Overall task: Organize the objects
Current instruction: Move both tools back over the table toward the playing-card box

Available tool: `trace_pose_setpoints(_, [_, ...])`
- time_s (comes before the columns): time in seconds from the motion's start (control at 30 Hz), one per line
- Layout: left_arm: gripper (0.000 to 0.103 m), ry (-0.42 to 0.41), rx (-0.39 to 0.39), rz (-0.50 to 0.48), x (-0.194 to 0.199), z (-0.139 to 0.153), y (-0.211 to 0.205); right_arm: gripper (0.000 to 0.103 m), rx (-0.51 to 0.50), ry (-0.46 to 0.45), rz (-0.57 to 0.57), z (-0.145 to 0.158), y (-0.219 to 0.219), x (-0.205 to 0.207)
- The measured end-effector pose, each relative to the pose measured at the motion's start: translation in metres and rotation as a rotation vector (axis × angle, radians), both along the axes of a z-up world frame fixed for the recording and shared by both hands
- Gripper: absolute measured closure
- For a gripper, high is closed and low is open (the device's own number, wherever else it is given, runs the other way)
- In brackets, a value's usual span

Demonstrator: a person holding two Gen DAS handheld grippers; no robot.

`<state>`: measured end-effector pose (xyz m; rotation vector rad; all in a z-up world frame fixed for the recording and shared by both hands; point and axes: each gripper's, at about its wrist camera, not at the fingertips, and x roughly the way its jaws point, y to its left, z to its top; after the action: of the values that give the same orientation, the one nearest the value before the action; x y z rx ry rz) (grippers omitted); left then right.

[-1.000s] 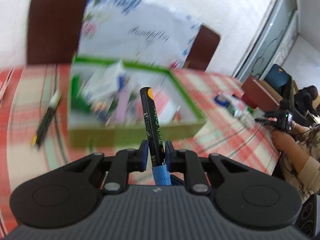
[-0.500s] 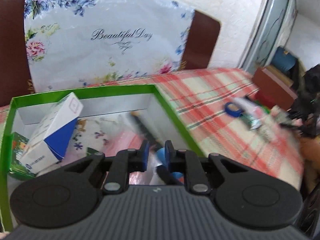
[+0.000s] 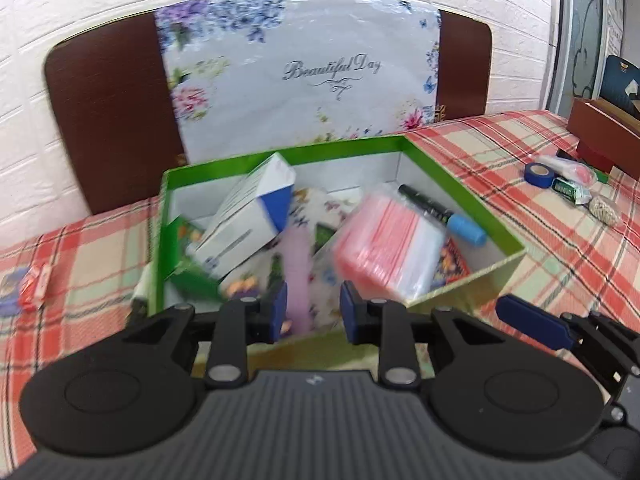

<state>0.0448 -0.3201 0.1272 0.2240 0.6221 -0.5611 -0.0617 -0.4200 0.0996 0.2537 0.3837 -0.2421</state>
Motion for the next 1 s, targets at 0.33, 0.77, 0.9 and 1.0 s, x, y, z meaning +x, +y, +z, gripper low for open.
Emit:
trace_pose_setpoints(0.33, [0.070, 0.048, 0.012, 0.110, -0.017, -0.025, 0.077, 0.059, 0.105, 0.168, 0.097, -0.026, 0.050, 0.008])
trace_pose_setpoints(0.77, [0.065, 0.099, 0.018, 0.304, 0.009, -0.063, 0.182, 0.053, -0.006, 0.251, 0.248, -0.029, 0.142, 0.046])
trace_pose_setpoints(0.9, [0.064, 0.081, 0.008, 0.339, 0.017, -0.064, 0.207, 0.053, -0.052, 0.263, 0.307, -0.027, 0.171, 0.061])
trace_pose_setpoints(1.0, [0.064, 0.065, 0.002, 0.365, 0.024, -0.066, 0.226, 0.053, -0.078, 0.269, 0.350, -0.027, 0.193, 0.075])
